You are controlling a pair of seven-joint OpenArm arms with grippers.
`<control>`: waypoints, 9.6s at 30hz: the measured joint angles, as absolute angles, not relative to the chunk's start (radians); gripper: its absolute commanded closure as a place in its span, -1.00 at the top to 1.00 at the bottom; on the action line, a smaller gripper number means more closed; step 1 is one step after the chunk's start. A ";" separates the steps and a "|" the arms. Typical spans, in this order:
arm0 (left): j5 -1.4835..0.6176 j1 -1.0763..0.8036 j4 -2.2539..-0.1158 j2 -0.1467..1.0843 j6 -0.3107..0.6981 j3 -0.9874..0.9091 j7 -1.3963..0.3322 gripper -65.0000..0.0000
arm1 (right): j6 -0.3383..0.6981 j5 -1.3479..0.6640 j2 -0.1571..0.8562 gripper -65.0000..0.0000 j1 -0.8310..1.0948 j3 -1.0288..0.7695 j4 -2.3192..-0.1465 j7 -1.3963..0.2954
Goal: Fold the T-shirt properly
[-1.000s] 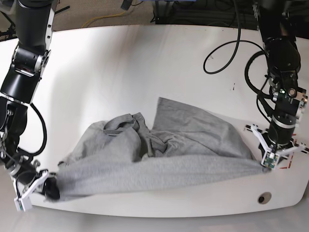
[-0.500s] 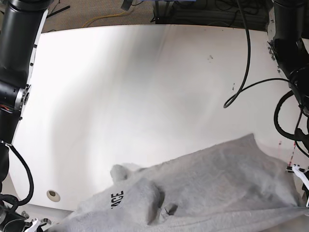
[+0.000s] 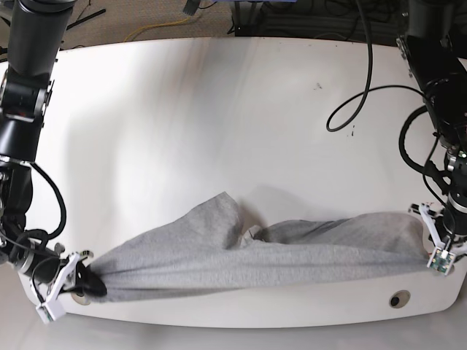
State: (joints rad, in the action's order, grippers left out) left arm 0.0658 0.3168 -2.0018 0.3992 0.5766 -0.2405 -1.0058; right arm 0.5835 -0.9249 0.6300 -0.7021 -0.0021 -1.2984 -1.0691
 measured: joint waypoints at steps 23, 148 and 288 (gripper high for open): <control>0.075 -0.352 -1.998 0.242 0.574 -0.312 -0.923 -1.00 | 0.577 -0.978 0.578 -1.00 0.091 -0.350 -1.490 -1.056; 0.077 -0.626 -1.998 0.042 0.704 -0.564 -0.927 -1.00 | 0.532 -0.870 0.154 -1.00 0.680 -0.562 -1.978 -1.137; -0.023 0.135 -1.293 0.418 0.616 -0.495 -0.705 0.54 | 0.521 -0.887 0.200 -1.00 0.410 -0.381 -1.667 -1.053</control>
State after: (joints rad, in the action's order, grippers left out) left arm -0.0235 0.1352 -1.2926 0.4175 0.6159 -0.4950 -0.7052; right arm 0.5209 -0.8871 0.1997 0.4095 -0.3805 -1.6669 -1.0527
